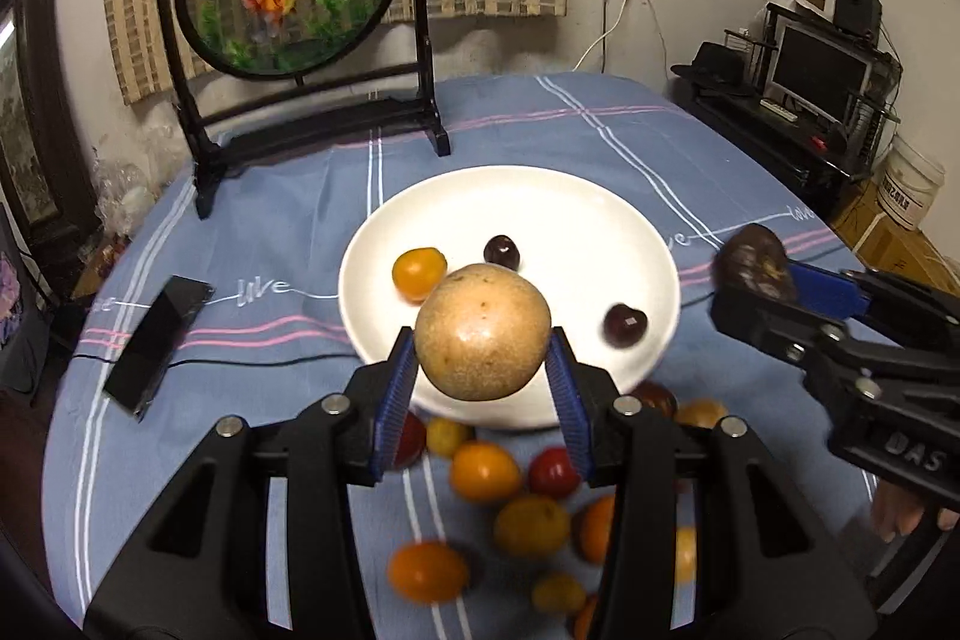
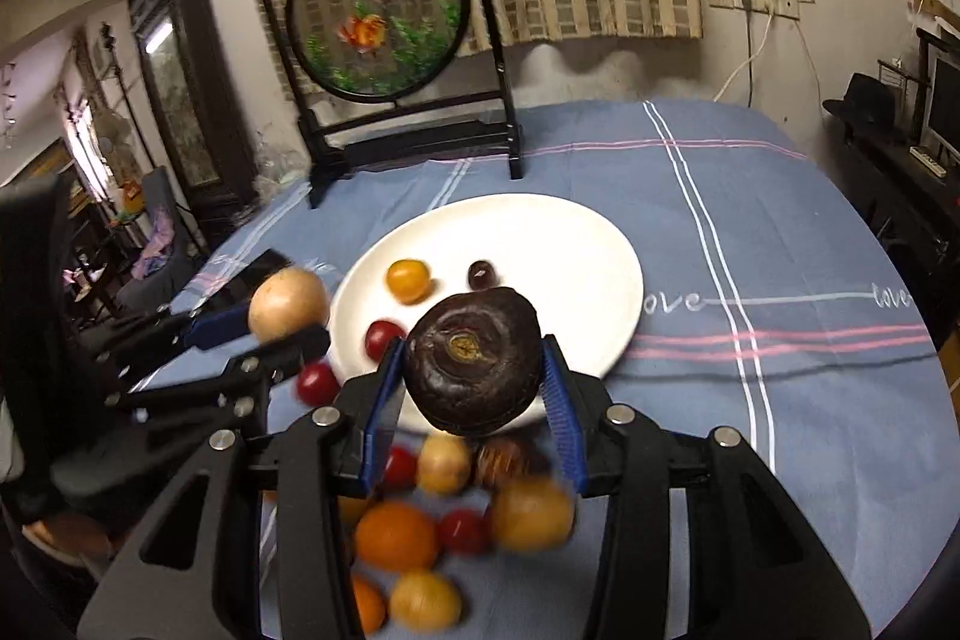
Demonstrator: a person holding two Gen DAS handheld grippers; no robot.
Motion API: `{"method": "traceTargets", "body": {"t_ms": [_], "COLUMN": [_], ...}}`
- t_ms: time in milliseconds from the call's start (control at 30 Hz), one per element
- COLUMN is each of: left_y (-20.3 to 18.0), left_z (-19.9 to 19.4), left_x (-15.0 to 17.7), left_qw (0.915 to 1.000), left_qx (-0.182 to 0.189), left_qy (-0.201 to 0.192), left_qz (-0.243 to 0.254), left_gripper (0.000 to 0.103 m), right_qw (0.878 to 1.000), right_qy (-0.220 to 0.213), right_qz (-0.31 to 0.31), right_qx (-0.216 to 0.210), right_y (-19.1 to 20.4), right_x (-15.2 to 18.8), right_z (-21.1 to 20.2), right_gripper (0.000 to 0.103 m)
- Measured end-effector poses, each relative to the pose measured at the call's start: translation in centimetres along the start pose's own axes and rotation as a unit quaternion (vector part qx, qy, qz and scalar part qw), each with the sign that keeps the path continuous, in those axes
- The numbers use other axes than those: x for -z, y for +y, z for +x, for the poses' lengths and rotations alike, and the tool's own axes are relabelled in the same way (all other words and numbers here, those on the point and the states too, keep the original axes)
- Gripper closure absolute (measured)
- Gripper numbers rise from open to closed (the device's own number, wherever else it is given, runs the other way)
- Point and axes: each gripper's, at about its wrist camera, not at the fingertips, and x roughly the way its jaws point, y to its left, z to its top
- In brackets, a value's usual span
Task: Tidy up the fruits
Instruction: 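Carry both fruits onto the white plate and open both tools, then withdraw both tools from the plate, moving the right tool toward a tangerine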
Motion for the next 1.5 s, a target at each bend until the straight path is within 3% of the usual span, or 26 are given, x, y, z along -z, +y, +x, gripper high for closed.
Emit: {"method": "traceTargets", "body": {"t_ms": [267,467,533,567,600,633,700,933,1233,1500], "left_y": [2.3,2.8,2.6,2.6,2.6,2.6,2.6,2.3,2.6,2.7], "left_z": [6.1,9.0,9.6,9.8,9.9,9.9,9.5,7.1,3.4,-0.2], "left_x": [-1.6,-1.0,-0.9,-0.9,-0.9,-1.0,-1.1,-0.9,1.5,3.6], "left_qw": [0.9981,0.9965,0.9964,0.9963,0.9961,0.9958,0.9961,0.9978,0.9979,0.9981], "left_qx": [-0.046,-0.032,-0.03,-0.03,-0.033,-0.037,-0.045,-0.043,-0.05,-0.05], "left_qy": [0.034,0.068,0.07,0.069,0.07,0.07,0.059,0.038,0.027,0.015], "left_qz": [-0.024,-0.036,-0.037,-0.04,-0.044,-0.046,-0.047,-0.033,-0.03,-0.033], "left_gripper": [0.059,0.059,0.057,0.056,0.053,0.045,0.038,0.029,0.022,0.021], "right_qw": [0.998,0.997,0.997,0.997,0.998,0.998,0.998,0.998,0.999,0.999], "right_qy": [0.046,0.059,0.057,0.052,0.043,0.033,0.033,0.04,0.017,0.01], "right_qz": [0.008,0.001,0.001,0.0,0.001,0.003,0.001,0.025,0.034,-0.004], "right_qx": [0.042,0.056,0.054,0.05,0.048,0.048,0.051,0.041,0.039,0.037], "right_y": [-0.8,-1.3,-1.5,-1.5,-1.6,-1.6,-1.8,-2.5,-2.1,0.1], "right_x": [-1.3,-1.0,-1.0,-1.0,-1.0,-1.0,-1.0,-0.5,0.5,1.8], "right_z": [7.2,9.6,9.8,9.8,9.6,9.4,9.2,8.8,6.0,3.1], "right_gripper": [0.058,0.058,0.054,0.042,0.035,0.035,0.035,0.035,0.035,0.035]}}
